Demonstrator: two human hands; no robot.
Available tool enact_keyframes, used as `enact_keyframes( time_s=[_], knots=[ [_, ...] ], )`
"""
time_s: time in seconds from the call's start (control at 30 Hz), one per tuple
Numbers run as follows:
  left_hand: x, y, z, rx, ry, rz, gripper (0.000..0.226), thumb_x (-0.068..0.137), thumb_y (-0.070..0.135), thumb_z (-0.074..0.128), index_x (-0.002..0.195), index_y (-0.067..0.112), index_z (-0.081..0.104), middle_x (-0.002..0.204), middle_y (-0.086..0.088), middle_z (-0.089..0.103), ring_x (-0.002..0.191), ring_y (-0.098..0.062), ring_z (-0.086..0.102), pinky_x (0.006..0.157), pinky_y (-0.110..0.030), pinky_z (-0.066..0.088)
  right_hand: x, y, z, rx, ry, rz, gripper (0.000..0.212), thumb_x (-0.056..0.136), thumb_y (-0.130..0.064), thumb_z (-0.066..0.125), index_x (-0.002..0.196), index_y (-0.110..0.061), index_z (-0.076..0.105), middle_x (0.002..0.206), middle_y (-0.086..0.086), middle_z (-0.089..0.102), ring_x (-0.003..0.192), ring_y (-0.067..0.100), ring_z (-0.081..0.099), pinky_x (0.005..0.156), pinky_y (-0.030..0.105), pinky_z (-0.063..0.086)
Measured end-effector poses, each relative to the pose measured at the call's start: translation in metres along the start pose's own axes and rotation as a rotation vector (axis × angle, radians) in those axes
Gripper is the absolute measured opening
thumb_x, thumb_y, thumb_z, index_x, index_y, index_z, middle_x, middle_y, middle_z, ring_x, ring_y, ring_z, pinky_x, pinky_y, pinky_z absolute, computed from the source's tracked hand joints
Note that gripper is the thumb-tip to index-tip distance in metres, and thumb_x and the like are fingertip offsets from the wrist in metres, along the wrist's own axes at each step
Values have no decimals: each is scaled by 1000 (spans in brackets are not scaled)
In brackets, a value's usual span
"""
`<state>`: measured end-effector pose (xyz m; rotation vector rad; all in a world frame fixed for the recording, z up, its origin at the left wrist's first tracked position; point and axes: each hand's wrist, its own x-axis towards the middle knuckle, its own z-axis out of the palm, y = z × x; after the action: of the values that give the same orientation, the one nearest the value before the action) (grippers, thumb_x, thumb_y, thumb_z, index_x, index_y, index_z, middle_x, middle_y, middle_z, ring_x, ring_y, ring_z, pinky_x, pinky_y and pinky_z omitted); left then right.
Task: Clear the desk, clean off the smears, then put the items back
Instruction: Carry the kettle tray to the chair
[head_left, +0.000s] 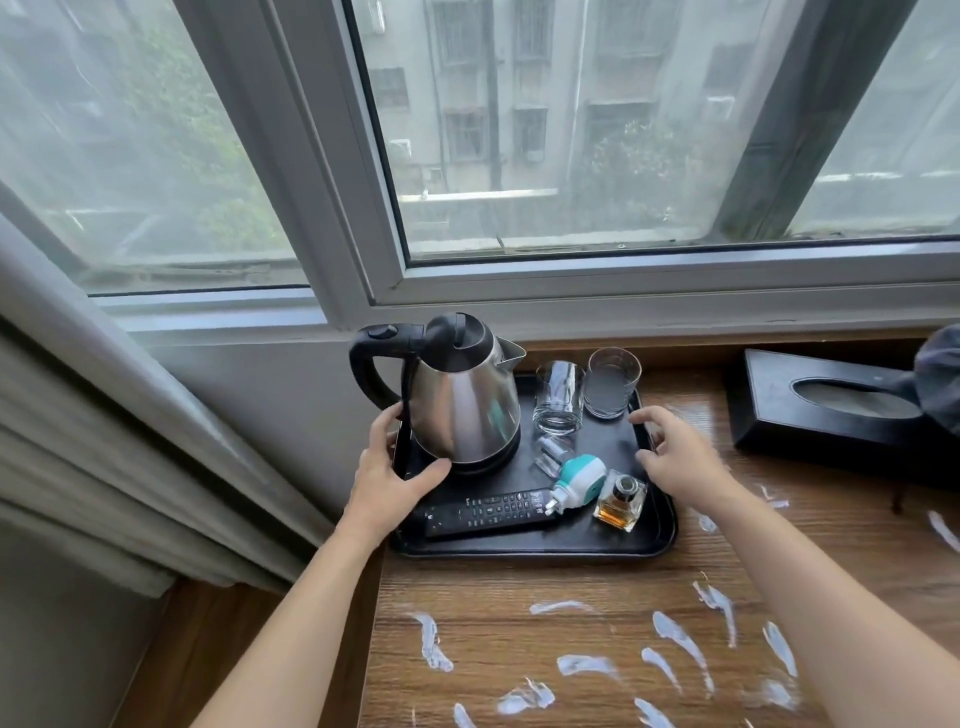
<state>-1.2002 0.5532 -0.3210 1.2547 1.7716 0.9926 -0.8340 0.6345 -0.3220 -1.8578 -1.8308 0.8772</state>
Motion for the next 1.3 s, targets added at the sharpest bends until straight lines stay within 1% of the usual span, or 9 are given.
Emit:
enact_keyframes(
  time_s=[0.27, 0.47, 0.6, 0.7, 0.87, 1.07, 1.17, 1.23, 1.3],
  knots=[
    [4, -6, 7, -6, 18, 1, 117, 56, 59, 92, 150, 70, 23, 150, 3, 53, 144, -21, 46, 124, -54, 34, -4, 4, 7, 114, 44, -3, 51, 86, 4, 70, 114, -38, 63, 85, -7, 51, 72, 12, 47, 65, 29, 41],
    [-9, 0, 4, -63, 2, 55, 122, 53, 53, 92, 153, 62, 25, 153, 3, 48, 147, -12, 41, 126, -44, 33, -23, 1, 0, 183, 69, -53, 45, 85, -7, 77, 115, -39, 67, 74, -1, 52, 59, 15, 42, 58, 32, 41],
    [-18, 14, -3, -82, -14, 100, 122, 51, 54, 92, 153, 62, 25, 154, 1, 47, 146, -14, 43, 125, -44, 34, -39, 0, -13, 246, 79, -81, 44, 83, -19, 80, 115, -46, 66, 80, 21, 62, 60, 20, 45, 60, 48, 50],
    [-26, 32, -5, -89, -46, 145, 122, 51, 53, 93, 151, 66, 25, 154, 0, 47, 146, -15, 43, 125, -45, 34, -59, -2, -30, 264, 110, -62, 45, 81, -24, 83, 116, -49, 66, 73, 15, 56, 61, 22, 44, 64, 54, 53],
    [-36, 63, 13, -111, -143, 191, 122, 59, 38, 100, 148, 71, 24, 157, 0, 43, 149, -17, 39, 124, -50, 34, -106, 3, -72, 289, 211, -17, 46, 79, -25, 87, 114, -48, 68, 90, 12, 65, 69, 21, 52, 75, 48, 59],
    [-60, 109, 66, -96, -267, 282, 121, 66, 28, 101, 149, 70, 24, 156, 7, 45, 148, -14, 39, 124, -49, 35, -164, 39, -124, 356, 364, 66, 45, 76, -21, 90, 111, -42, 72, 89, 5, 65, 65, 11, 51, 71, 40, 57],
    [-76, 134, 96, -88, -328, 328, 119, 67, 28, 100, 149, 70, 24, 154, 6, 48, 145, -15, 43, 123, -51, 36, -195, 62, -149, 401, 421, 81, 42, 77, -13, 88, 109, -37, 73, 85, 1, 67, 59, 3, 51, 64, 24, 52],
    [-88, 150, 119, -90, -381, 342, 119, 67, 31, 100, 148, 71, 23, 156, 5, 46, 145, -17, 44, 122, -52, 37, -215, 82, -165, 419, 451, 98, 42, 78, -14, 88, 108, -39, 73, 89, 6, 68, 62, 7, 54, 65, 27, 55],
    [-99, 166, 145, -92, -423, 364, 119, 65, 38, 101, 148, 73, 22, 159, 4, 44, 149, -19, 41, 122, -53, 36, -234, 105, -185, 425, 482, 115, 43, 77, -18, 89, 109, -43, 73, 98, 15, 68, 70, 17, 55, 74, 41, 58]
  ],
)
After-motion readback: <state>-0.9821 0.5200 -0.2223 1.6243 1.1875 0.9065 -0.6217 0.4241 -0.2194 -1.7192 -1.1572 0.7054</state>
